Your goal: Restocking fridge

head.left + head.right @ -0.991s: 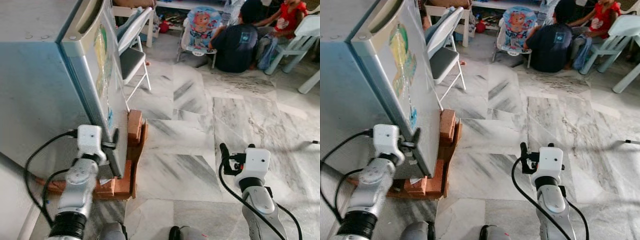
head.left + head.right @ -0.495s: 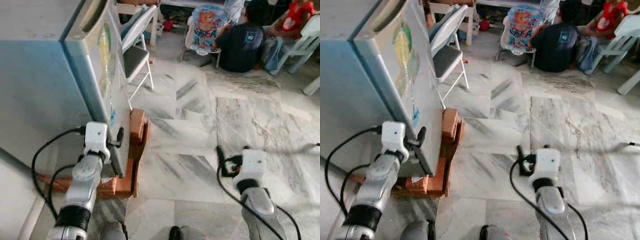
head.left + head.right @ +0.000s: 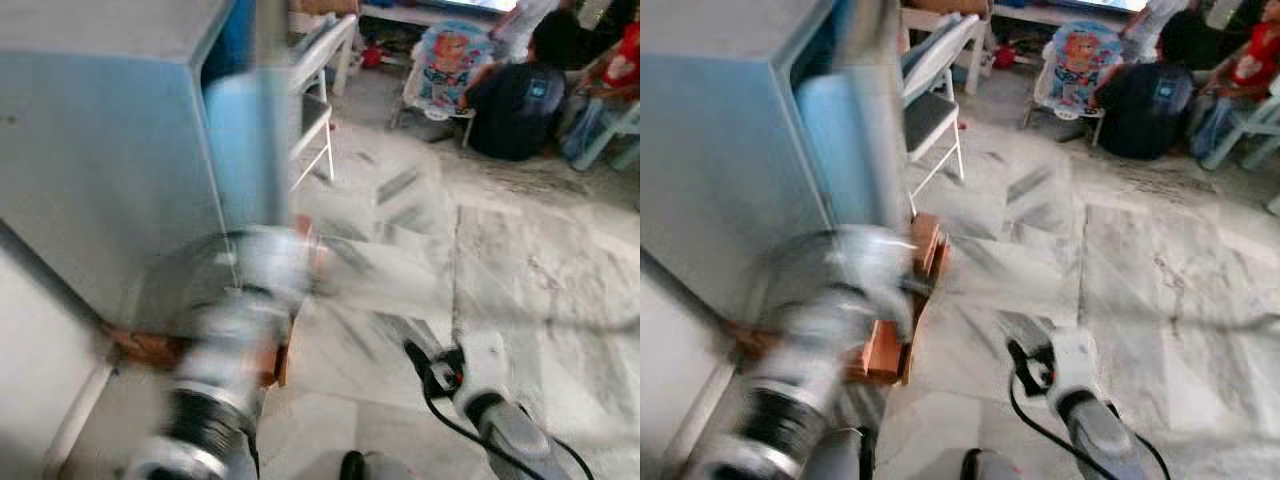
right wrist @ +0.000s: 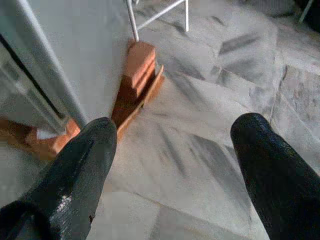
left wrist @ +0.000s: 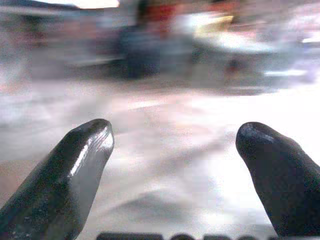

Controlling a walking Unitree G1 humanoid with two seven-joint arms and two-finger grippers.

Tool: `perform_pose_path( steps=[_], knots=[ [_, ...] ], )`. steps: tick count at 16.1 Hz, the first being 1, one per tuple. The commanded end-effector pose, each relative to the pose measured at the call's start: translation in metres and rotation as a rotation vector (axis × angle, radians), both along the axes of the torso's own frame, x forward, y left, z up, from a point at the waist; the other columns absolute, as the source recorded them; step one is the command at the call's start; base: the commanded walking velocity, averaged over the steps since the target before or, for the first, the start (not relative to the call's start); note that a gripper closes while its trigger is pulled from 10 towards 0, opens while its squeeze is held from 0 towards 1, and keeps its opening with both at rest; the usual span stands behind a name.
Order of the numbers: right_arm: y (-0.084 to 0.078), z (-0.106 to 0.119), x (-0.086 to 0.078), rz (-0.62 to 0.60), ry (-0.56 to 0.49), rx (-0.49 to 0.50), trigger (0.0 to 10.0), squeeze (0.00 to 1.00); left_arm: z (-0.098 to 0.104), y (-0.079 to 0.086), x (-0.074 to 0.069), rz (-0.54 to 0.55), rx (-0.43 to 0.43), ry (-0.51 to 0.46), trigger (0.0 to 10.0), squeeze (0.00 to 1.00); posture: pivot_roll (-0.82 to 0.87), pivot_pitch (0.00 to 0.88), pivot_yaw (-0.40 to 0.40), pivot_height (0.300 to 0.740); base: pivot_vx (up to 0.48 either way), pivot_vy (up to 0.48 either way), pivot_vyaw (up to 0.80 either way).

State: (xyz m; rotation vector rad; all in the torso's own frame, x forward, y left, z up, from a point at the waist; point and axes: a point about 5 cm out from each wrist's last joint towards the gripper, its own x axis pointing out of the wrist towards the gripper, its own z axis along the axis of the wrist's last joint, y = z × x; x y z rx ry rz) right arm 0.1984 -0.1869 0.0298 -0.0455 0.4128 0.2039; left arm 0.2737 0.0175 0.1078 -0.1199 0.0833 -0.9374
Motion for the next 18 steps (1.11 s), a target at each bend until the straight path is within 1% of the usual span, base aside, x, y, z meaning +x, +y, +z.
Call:
perform_pose_path(
  steps=[1, 2, 3, 4, 5, 6, 7, 8, 9, 11, 12, 13, 15, 18],
  knots=[
    [-0.005, -0.003, -0.006, -0.01, 0.028, -0.007, 10.0, 0.0, 0.005, -0.011, -0.009, -0.098, -0.015, 0.012, 10.0, 0.0, -0.01, 0.082, -0.069, 0.74, 0.0, 0.0, 0.0],
    [-0.004, -0.002, -0.005, -0.006, 0.016, -0.01, 10.0, 0.0, -0.003, 0.002, -0.001, -0.021, 0.012, 0.032, 10.0, 0.0, -0.01, 0.081, -0.068, 0.74, 0.0, 0.0, 0.0],
    [-0.003, -0.002, -0.005, -0.007, 0.014, -0.009, 10.0, 0.0, -0.018, 0.03, 0.015, 0.138, 0.061, 0.07, 10.0, 0.0, -0.01, 0.08, -0.068, 0.74, 0.0, 0.0, 0.0],
    [-0.004, -0.002, -0.005, -0.007, 0.014, -0.009, 10.0, 0.0, -0.024, 0.047, 0.021, 0.216, 0.099, 0.078, 10.0, 0.0, -0.01, 0.081, -0.069, 0.74, 0.0, 0.0, 0.0],
    [-0.004, -0.003, -0.005, -0.006, 0.016, -0.007, 10.0, 0.0, -0.026, 0.076, 0.026, 0.329, 0.129, 0.083, 10.0, 0.0, 0.0, 0.083, -0.068, 0.74, 0.0, 0.0, 0.0],
    [-0.004, -0.003, -0.004, 0.0, 0.018, -0.005, 10.0, 0.0, -0.025, 0.097, 0.027, 0.402, 0.147, 0.073, 10.0, 0.0, 0.01, 0.084, -0.067, 0.74, 0.0, 0.0, 0.0],
    [-0.003, -0.004, -0.004, 0.003, 0.017, -0.004, 10.0, 0.0, -0.025, 0.104, 0.026, 0.428, 0.161, 0.068, 10.0, 0.0, 0.01, 0.084, -0.066, 0.74, 0.0, 0.0, 0.0],
    [-0.002, -0.003, -0.002, 0.005, 0.014, -0.001, 10.0, 0.0, -0.028, 0.117, 0.022, 0.472, 0.183, 0.078, 10.0, 0.0, 0.01, 0.084, -0.066, 0.74, 0.0, 0.0, 0.0],
    [0.0, -0.004, -0.002, 0.007, 0.014, 0.002, 10.0, 0.0, -0.039, 0.133, 0.016, 0.554, 0.223, 0.098, 10.0, 0.0, 0.02, 0.082, -0.066, 0.74, 0.0, 0.0, 0.0],
    [0.001, -0.004, -0.002, 0.011, 0.015, 0.003, 10.0, 0.0, -0.049, 0.143, 0.013, 0.617, 0.242, 0.117, 10.0, 0.0, 0.02, 0.083, -0.067, 0.74, 0.0, 0.0, 0.0],
    [0.001, -0.004, -0.002, 0.015, 0.015, 0.003, 10.0, 0.0, -0.051, 0.147, 0.013, 0.648, 0.267, 0.1, 10.0, 0.0, 0.02, 0.084, -0.068, 0.74, 0.0, 0.0, 0.0],
    [-0.001, -0.005, -0.001, 0.016, 0.018, -0.004, 10.0, 0.0, -0.051, 0.148, 0.015, 0.667, 0.259, 0.106, 10.0, 0.0, 0.02, 0.082, -0.069, 0.74, 0.0, 0.0, 0.0],
    [-0.002, -0.005, 0.001, 0.01, 0.015, -0.009, 10.0, 0.0, -0.046, 0.146, 0.022, 0.688, 0.252, 0.091, 10.0, 0.0, 0.02, 0.082, -0.069, 0.74, 0.0, 0.0, 0.0],
    [-0.002, -0.004, 0.004, 0.001, 0.004, -0.019, 10.0, 0.0, -0.035, 0.139, 0.038, 0.696, 0.243, 0.042, 10.0, 0.0, 0.01, 0.075, -0.067, 0.74, 0.0, 0.0, 0.0]
  ],
)
